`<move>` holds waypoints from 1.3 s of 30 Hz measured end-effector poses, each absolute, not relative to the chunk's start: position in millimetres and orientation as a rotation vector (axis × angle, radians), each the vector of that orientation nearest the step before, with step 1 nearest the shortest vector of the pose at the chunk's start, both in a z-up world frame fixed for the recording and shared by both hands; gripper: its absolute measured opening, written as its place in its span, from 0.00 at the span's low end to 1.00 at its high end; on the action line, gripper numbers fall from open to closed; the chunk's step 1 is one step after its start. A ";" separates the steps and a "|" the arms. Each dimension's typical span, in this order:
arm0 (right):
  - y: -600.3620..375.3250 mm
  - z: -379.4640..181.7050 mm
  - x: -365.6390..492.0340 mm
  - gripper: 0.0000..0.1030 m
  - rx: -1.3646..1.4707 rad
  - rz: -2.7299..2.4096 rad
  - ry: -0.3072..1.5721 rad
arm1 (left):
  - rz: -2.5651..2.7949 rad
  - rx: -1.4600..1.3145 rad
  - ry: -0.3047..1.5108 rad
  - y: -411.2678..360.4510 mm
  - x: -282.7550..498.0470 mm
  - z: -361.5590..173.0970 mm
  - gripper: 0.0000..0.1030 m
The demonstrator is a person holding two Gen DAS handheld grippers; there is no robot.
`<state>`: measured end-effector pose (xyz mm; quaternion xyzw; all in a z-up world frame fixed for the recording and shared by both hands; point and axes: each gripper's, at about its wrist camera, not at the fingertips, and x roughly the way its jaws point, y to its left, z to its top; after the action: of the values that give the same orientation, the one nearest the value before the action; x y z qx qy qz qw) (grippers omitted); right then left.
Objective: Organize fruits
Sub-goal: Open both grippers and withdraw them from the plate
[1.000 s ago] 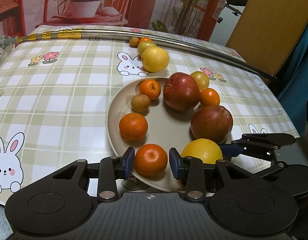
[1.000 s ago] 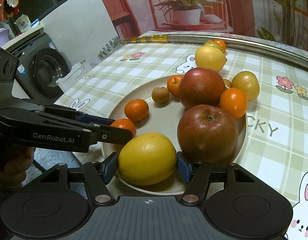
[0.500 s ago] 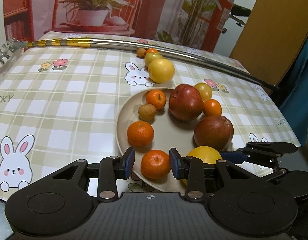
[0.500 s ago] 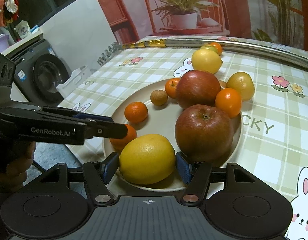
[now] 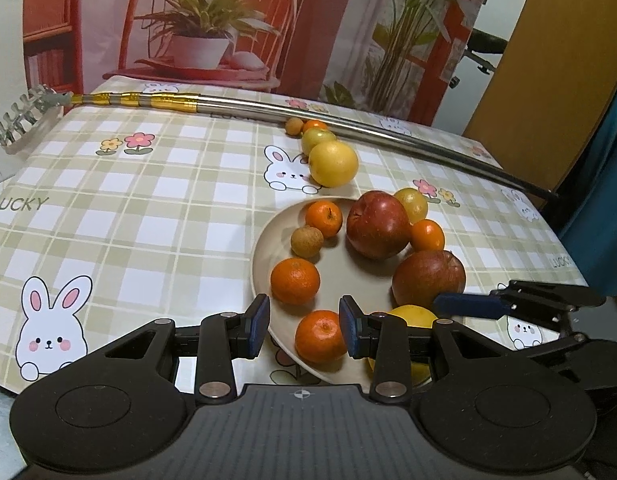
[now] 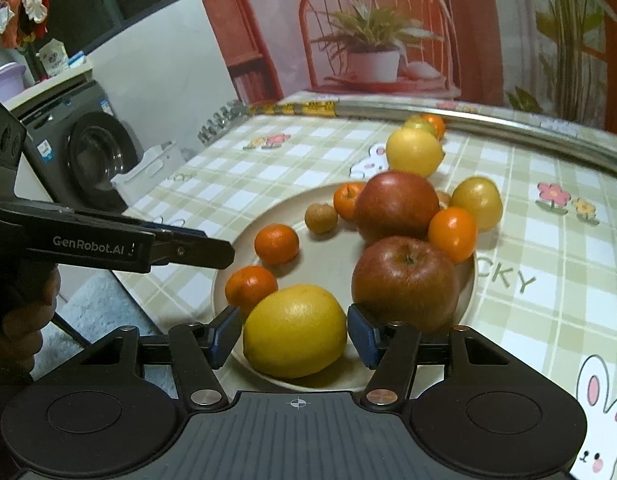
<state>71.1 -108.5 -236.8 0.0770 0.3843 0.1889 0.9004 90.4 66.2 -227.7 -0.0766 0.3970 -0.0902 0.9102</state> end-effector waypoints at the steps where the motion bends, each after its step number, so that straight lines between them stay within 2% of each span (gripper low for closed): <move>1: -109.0 -235.1 70.1 0.53 0.157 0.390 0.785 | -0.186 -0.156 0.816 66.2 90.2 -227.1 0.39; 12: -130.9 -213.7 61.1 0.53 0.175 0.289 0.622 | -0.189 -0.147 0.821 64.2 91.7 -228.8 0.39; 27: -147.9 -217.1 63.0 0.53 0.220 0.211 0.593 | -0.172 -0.114 0.829 63.8 99.7 -226.0 0.39; 39: -193.6 -201.6 84.4 0.53 0.190 0.076 0.539 | -0.192 -0.171 0.808 73.4 148.1 -191.0 0.39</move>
<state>84.4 -193.6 -201.6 0.0936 0.2657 0.0376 0.9588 148.1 73.4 -191.0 -0.0830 0.3918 -0.0931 0.9115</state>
